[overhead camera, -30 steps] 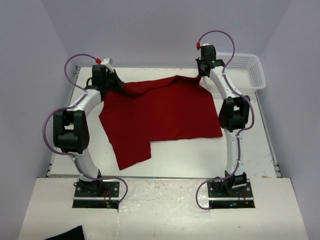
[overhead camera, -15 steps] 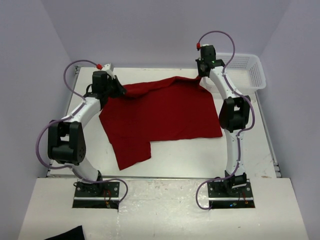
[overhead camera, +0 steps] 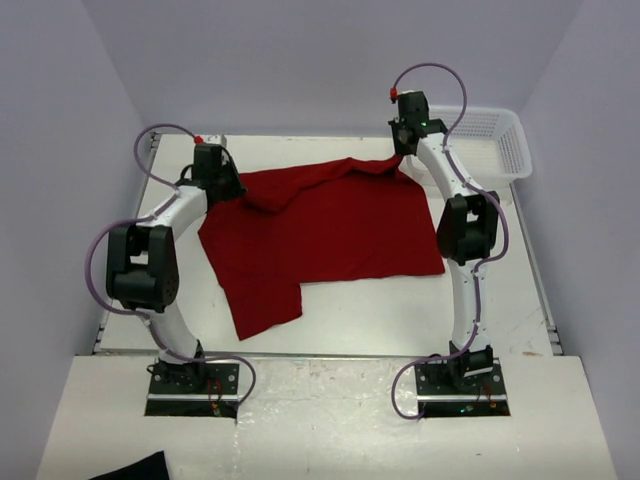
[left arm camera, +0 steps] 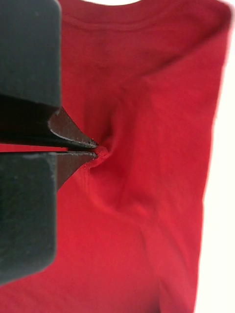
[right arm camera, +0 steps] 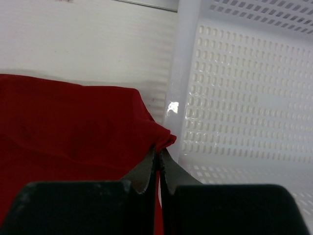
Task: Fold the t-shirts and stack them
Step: Fold the flattened tshirt in 1/3 of the way
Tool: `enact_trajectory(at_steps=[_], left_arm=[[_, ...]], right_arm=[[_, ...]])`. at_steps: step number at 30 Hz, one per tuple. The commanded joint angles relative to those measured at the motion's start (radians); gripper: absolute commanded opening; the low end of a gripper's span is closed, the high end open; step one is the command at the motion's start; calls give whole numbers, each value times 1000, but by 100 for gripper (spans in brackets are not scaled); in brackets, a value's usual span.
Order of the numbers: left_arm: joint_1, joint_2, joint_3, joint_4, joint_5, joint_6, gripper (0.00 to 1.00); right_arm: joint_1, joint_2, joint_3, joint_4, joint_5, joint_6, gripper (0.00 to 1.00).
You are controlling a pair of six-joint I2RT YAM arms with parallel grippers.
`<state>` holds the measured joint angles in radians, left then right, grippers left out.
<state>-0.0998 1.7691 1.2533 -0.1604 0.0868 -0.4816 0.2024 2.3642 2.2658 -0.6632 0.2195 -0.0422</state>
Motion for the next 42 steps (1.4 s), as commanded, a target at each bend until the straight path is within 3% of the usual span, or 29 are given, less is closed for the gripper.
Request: enact_trajectory(at_steps=[1, 5, 11, 13, 14, 17, 19, 20, 22, 23, 24, 29, 37, 42], left_arm=[[-11, 44, 14, -88, -50, -31, 0], [-37, 14, -104, -61, -58, -84, 1], [-54, -144, -262, -38, -200, -182, 19], [-54, -220, -297, -33, -225, -192, 32], [-54, -244, -305, -31, -254, -205, 52], [-54, -341, -325, -22, -335, -222, 76], [-54, -358, -324, 10, -364, -216, 84], [-54, -353, -315, 21, -364, -209, 84], [-54, -323, -276, 77, -299, -172, 69], [-54, -265, -253, 82, -271, -160, 23], [-54, -225, -224, 79, -239, -152, 0], [-55, 16, -23, 88, -46, -153, 0], [-37, 282, 156, 82, -22, -140, 0], [-11, 339, 198, 23, -62, -152, 0]], right_arm=[[6, -56, 6, -26, 29, -2, 0], [9, -51, 3, -30, 35, 2, 0], [22, -56, -29, -30, 38, 7, 0], [25, -56, -28, -32, 40, 5, 0], [25, -56, -28, -33, 37, 5, 0], [29, -59, -28, -33, 31, 8, 0], [35, -57, -28, -35, 32, 8, 0], [38, -56, -28, -36, 35, 8, 0], [43, -56, -32, -35, 37, 8, 0], [45, -54, -34, -35, 38, 7, 0], [49, -54, -38, -35, 38, 8, 0], [54, -71, -70, -24, 43, 13, 0], [54, -77, -101, -19, 43, 16, 0], [54, -74, -101, -24, 52, 18, 0]])
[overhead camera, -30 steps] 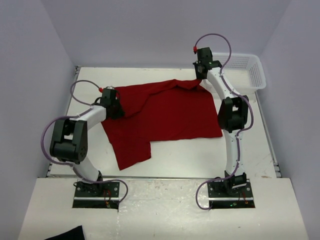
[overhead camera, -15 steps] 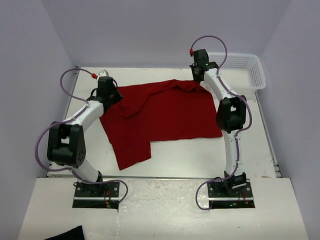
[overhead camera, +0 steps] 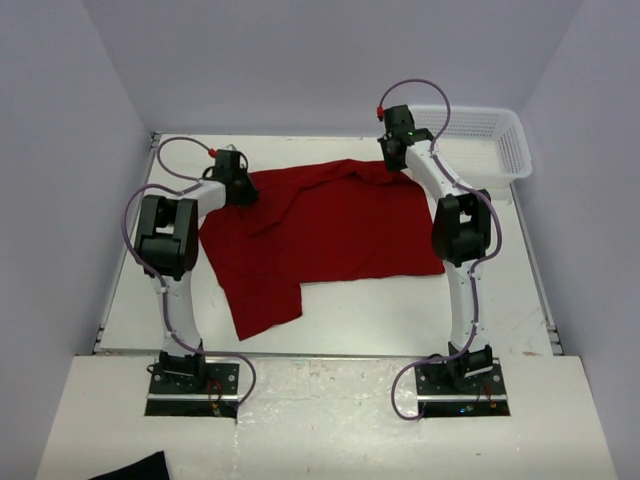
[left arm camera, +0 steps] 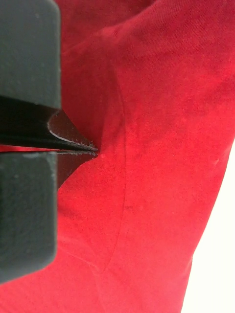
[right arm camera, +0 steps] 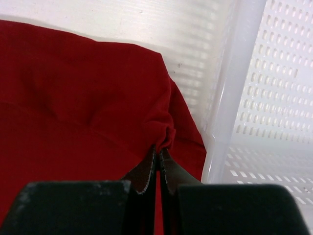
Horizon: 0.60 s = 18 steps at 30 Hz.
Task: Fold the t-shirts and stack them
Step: Fold the flattened tshirt in 1/3 of the way
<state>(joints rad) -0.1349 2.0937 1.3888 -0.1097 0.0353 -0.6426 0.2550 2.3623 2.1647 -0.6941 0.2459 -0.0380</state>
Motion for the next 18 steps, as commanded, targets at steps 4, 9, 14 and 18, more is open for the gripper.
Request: enact_trajectory(at_steps=[4, 9, 14, 18], left_arm=[[78, 57, 75, -108, -31, -2, 0], [136, 77, 55, -133, -31, -6, 0], [216, 86, 68, -137, -31, 26, 0], [250, 100, 104, -166, -31, 55, 0]], right_arm=[[1, -64, -2, 2, 47, 20, 0], [1, -55, -5, -1, 75, 23, 0], [1, -52, 3, 8, 79, 9, 0], [1, -31, 49, 4, 85, -16, 0]])
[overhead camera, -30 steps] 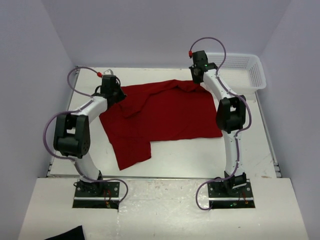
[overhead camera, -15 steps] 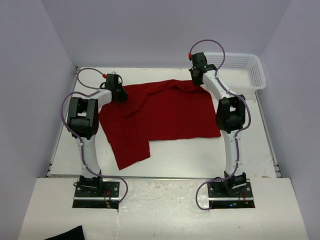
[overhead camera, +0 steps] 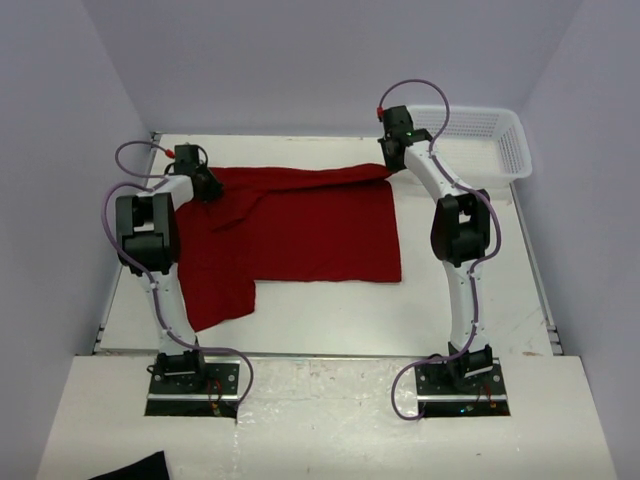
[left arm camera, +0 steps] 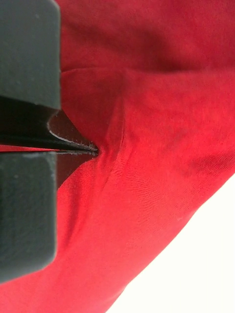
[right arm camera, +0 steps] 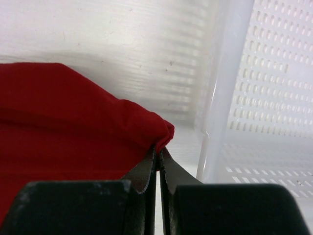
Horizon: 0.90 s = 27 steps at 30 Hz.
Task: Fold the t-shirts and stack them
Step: Fold the flattened tshirt in 1/3 of the way
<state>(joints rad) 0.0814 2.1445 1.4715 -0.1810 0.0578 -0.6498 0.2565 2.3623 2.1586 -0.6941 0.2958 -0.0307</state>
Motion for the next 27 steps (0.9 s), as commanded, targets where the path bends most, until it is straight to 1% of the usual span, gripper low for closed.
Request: enact_trajectory(at_steps=[1, 4, 7, 9, 13, 14, 17, 19, 22, 27], left_arm=[[35, 51, 26, -95, -53, 70, 0], [40, 60, 49, -110, -44, 84, 0], [43, 51, 47, -112, -30, 88, 0], [43, 34, 38, -101, -27, 90, 0], [41, 22, 23, -104, -33, 88, 0], [43, 20, 20, -103, -32, 88, 0], [43, 25, 1, -94, -26, 84, 0], [43, 31, 1, -100, -16, 82, 0], [43, 26, -13, -91, -16, 81, 0], [43, 11, -22, -91, -12, 84, 0]], right_arm=[[0, -28, 64, 1, 34, -26, 0], [0, -32, 67, 4, 8, -29, 0], [3, -67, 23, 27, -41, -21, 0], [9, -89, -12, 59, -35, -26, 0], [18, -68, 55, 41, 8, -67, 0], [20, -58, 104, 24, 23, -75, 0], [20, -54, 130, 51, 51, -109, 0], [18, -51, 162, 68, 43, -129, 0], [18, -29, 210, 47, 26, -130, 0], [18, -12, 204, 48, 5, -135, 0]])
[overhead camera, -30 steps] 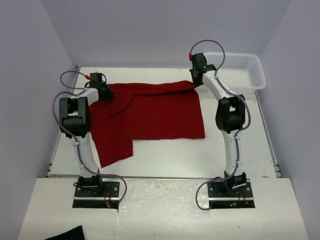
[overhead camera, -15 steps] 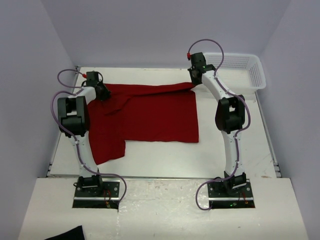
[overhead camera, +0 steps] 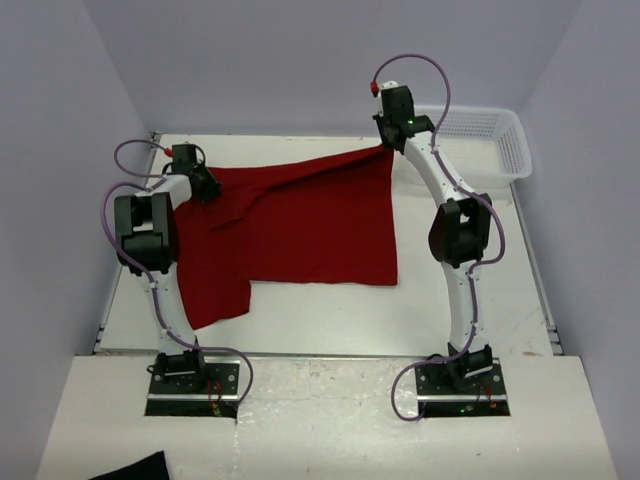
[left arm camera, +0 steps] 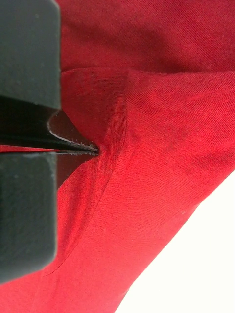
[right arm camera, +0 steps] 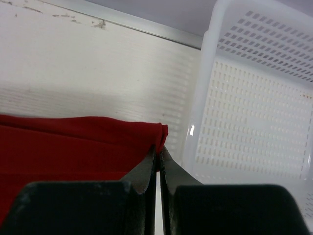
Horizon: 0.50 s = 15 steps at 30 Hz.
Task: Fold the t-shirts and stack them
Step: Fold the flattened tshirt in 1/3 of the way
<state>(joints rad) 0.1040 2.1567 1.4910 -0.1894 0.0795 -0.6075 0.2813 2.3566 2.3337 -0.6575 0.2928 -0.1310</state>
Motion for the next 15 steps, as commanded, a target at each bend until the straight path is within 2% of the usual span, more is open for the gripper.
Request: enact_trajectory(at_steps=[1, 6, 9, 13, 15], left_arm=[[20, -6, -43, -82, -30, 41, 0], [20, -12, -44, -77, -18, 41, 0], [20, -17, -38, -82, -18, 43, 0], [20, -34, -37, -87, -21, 45, 0], [20, -38, -38, -87, -15, 45, 0]], right_arm=[[-7, -7, 15, 13, 6, -36, 0], [-1, -32, -31, -40, -12, 10, 0], [9, -94, -143, -80, -17, 88, 0], [38, -212, -429, -67, -43, 200, 0], [56, -244, -496, -74, -50, 235, 0]])
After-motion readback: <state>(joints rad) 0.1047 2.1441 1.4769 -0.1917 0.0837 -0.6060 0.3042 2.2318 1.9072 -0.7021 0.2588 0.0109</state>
